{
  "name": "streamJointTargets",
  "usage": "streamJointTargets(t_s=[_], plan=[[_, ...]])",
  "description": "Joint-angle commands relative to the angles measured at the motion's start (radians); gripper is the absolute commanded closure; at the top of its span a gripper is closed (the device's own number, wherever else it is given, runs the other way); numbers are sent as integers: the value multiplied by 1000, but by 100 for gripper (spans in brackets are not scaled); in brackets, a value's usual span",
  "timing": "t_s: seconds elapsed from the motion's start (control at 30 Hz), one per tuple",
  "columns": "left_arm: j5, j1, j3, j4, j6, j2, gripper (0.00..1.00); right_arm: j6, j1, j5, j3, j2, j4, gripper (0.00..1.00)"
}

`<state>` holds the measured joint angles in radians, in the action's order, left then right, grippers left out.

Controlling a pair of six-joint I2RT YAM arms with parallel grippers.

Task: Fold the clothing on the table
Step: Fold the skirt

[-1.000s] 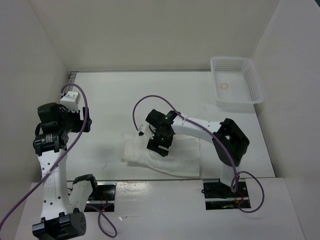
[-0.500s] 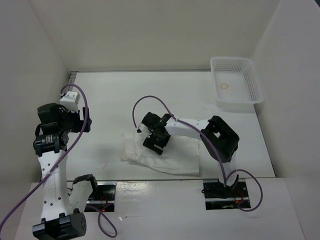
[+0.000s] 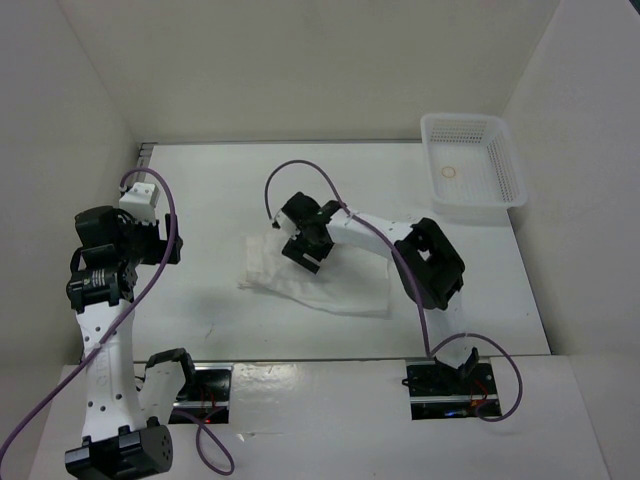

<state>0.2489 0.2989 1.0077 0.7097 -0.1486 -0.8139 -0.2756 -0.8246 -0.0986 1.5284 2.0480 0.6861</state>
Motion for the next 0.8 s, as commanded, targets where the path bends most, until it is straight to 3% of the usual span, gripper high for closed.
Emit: streamJointTargets(t_s=[0.0,0.4,0.63,0.73,0.77], plan=[[3,8,-3,-33,24,5,11,-100,48,-81,90,40,-43,11],[13,8,-3,-33,24,-4,9,-159,101,-139,225,127,-109,11],[182,-29,40,-15,-5,-109,1,-111,111,19,262,-176,-39,8],[237,-75,83,-33,-5,-249,1,-155,197,28,112,-371,-82,7],[237,-105,106,-47,-5,-333,1,-165,278,39,39,-444,-91,7]])
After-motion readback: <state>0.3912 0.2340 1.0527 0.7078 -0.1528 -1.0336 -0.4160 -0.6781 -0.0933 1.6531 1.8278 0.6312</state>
